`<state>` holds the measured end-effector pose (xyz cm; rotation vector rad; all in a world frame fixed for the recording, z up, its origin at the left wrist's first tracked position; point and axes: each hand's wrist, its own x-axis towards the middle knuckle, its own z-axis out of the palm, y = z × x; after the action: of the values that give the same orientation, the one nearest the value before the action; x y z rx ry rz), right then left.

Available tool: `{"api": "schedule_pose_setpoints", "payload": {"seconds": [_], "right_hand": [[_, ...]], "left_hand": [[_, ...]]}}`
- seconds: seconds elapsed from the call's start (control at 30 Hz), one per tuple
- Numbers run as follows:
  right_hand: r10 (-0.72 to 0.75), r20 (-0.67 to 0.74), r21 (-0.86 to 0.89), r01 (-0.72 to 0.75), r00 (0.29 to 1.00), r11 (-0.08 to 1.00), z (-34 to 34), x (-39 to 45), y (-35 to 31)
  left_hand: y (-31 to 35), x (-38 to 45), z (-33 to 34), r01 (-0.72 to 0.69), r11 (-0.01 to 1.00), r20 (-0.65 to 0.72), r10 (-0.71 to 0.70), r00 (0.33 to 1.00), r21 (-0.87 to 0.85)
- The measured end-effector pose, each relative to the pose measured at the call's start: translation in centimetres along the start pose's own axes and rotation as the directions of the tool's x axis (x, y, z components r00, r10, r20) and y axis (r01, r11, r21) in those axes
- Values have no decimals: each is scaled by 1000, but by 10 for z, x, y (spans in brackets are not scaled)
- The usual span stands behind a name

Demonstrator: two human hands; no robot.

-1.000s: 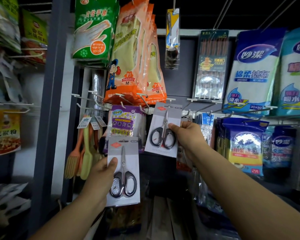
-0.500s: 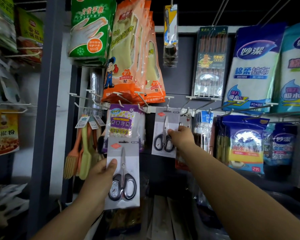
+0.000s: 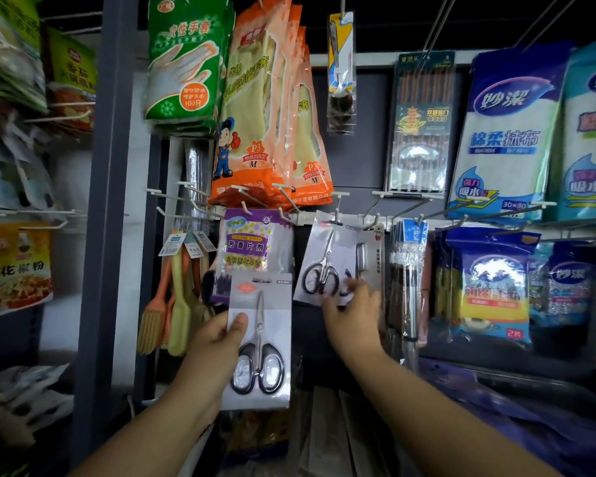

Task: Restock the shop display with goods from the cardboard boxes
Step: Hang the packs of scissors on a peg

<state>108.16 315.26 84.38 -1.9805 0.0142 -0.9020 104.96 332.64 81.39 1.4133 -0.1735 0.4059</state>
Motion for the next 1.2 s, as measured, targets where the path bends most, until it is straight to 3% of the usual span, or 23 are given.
{"api": "schedule_pose_setpoints", "payload": {"seconds": [0.1, 0.2, 0.27, 0.47, 0.7, 1.2], "right_hand": [[-37, 371, 211, -45, 928, 976, -2, -40, -2], [-76, 452, 281, -61, 889, 958, 1, -57, 3], [-86, 436, 290, -49, 896, 956, -1, -56, 7], [-106, 172, 247, 62, 979, 967, -36, -10, -12], [-47, 180, 337, -17, 982, 941, -46, 28, -31], [79, 125, 235, -107, 989, 966, -28, 46, -15]], "left_hand": [[3, -2, 10, -10, 1000, 6, 10, 1000, 5], [5, -3, 20, -34, 999, 15, 33, 999, 17], [5, -5, 24, -48, 998, 23, 47, 999, 36], [7, -3, 11, -65, 995, -25, 67, 997, 80], [6, -5, -6, 14, 998, -49, -11, 999, 57], [1, -13, -22, 58, 997, -84, -54, 995, 52]]}}
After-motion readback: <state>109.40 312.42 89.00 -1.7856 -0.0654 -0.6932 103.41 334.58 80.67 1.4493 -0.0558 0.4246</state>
